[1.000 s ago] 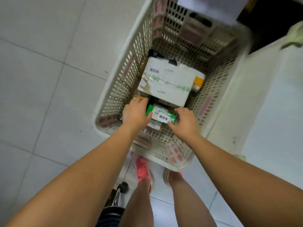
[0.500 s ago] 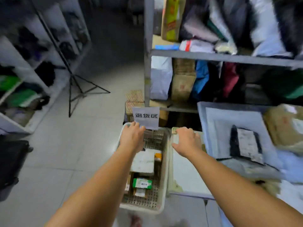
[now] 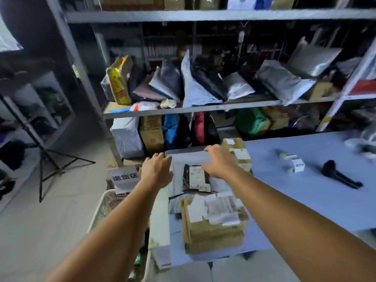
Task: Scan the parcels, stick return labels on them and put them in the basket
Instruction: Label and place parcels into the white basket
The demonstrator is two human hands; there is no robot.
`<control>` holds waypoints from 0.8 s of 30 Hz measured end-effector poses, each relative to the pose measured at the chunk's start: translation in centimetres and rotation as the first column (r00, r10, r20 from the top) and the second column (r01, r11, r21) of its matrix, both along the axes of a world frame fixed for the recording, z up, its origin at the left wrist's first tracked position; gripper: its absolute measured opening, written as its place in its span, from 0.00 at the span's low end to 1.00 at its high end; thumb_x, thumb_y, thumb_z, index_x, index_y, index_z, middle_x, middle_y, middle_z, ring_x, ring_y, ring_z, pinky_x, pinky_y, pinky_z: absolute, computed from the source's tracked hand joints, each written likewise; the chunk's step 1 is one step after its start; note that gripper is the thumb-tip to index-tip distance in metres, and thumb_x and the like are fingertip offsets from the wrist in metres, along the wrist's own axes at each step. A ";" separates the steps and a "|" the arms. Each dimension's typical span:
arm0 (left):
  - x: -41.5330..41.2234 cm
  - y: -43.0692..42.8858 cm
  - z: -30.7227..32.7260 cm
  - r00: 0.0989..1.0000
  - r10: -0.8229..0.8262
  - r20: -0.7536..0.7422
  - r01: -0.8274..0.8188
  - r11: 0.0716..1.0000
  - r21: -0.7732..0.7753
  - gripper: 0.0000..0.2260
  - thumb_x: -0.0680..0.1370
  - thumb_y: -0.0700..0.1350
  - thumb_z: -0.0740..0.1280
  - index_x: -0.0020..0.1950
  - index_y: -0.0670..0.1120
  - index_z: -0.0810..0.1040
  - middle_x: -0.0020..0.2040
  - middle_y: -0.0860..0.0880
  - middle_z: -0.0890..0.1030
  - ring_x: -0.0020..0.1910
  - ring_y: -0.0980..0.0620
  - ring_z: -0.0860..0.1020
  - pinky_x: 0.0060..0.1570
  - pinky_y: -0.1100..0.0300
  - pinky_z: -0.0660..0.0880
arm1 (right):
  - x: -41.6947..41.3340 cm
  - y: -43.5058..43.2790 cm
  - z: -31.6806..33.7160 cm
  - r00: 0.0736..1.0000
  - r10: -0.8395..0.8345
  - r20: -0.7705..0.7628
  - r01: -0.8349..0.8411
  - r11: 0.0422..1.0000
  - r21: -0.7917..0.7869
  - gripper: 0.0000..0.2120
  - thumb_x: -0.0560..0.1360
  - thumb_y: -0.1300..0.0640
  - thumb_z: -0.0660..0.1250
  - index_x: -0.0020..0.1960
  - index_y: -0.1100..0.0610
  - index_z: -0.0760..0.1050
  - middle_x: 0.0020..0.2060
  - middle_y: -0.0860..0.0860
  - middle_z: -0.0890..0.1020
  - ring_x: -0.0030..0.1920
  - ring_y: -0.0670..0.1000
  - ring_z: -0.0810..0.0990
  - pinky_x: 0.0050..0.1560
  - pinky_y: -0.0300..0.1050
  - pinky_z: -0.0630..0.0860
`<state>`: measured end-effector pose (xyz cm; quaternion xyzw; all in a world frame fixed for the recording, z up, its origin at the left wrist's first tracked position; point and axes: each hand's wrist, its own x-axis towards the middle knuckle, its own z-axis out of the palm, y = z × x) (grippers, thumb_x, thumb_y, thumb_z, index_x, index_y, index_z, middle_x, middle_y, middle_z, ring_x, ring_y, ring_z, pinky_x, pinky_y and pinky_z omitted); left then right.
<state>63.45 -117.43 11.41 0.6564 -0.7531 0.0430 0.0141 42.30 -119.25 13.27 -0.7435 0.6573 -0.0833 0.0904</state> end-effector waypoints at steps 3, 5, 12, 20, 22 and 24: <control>-7.3 0.6 1.1 1.000 -0.005 0.001 0.005 0.999 0.038 0.20 0.77 0.55 0.65 0.68 0.49 0.72 0.64 0.47 0.75 0.65 0.45 0.72 0.58 0.49 0.71 | -7.3 1.2 0.9 1.000 -0.021 0.021 0.021 1.000 0.013 0.23 0.72 0.48 0.70 0.66 0.49 0.72 0.59 0.52 0.77 0.54 0.57 0.76 0.46 0.49 0.72; -11.4 0.5 1.9 1.000 -0.011 -0.005 0.012 0.999 0.047 0.21 0.78 0.55 0.64 0.68 0.49 0.72 0.65 0.47 0.74 0.66 0.45 0.72 0.59 0.48 0.71 | -11.2 1.3 1.3 0.998 -0.064 0.019 0.064 0.998 0.001 0.18 0.71 0.48 0.70 0.59 0.49 0.73 0.55 0.52 0.79 0.51 0.56 0.75 0.43 0.48 0.67; -21.1 -4.1 -0.1 0.999 0.030 -0.044 -0.024 0.992 0.126 0.19 0.77 0.53 0.65 0.66 0.48 0.72 0.64 0.46 0.74 0.66 0.45 0.71 0.60 0.48 0.71 | -20.5 -3.3 0.2 0.998 -0.060 0.028 0.058 0.997 0.060 0.25 0.72 0.43 0.72 0.66 0.48 0.72 0.63 0.53 0.76 0.64 0.58 0.73 0.57 0.53 0.72; -26.8 -10.9 -7.7 0.893 0.247 -0.376 -0.168 0.958 0.231 0.20 0.73 0.57 0.70 0.60 0.49 0.72 0.54 0.48 0.77 0.52 0.46 0.77 0.41 0.54 0.70 | -24.7 -13.4 -5.4 0.979 -0.070 0.193 0.040 0.987 0.155 0.28 0.71 0.47 0.75 0.68 0.50 0.73 0.66 0.51 0.76 0.65 0.55 0.74 0.62 0.52 0.74; -28.1 -12.1 -9.2 0.837 0.348 -0.422 -0.237 0.926 0.293 0.23 0.71 0.59 0.72 0.59 0.49 0.70 0.54 0.49 0.77 0.50 0.49 0.76 0.41 0.56 0.71 | -25.2 -16.3 -6.9 0.969 -0.069 0.239 0.023 0.982 0.188 0.28 0.71 0.48 0.76 0.68 0.50 0.73 0.65 0.51 0.77 0.65 0.54 0.74 0.61 0.49 0.73; -29.4 -13.1 -10.4 0.769 0.456 -0.448 -0.318 0.881 0.351 0.28 0.68 0.61 0.73 0.61 0.49 0.69 0.55 0.49 0.77 0.53 0.48 0.76 0.46 0.54 0.75 | -25.3 -19.2 -8.4 0.963 -0.058 0.263 -0.007 0.971 0.238 0.29 0.71 0.48 0.75 0.69 0.51 0.72 0.66 0.51 0.77 0.66 0.55 0.74 0.63 0.51 0.73</control>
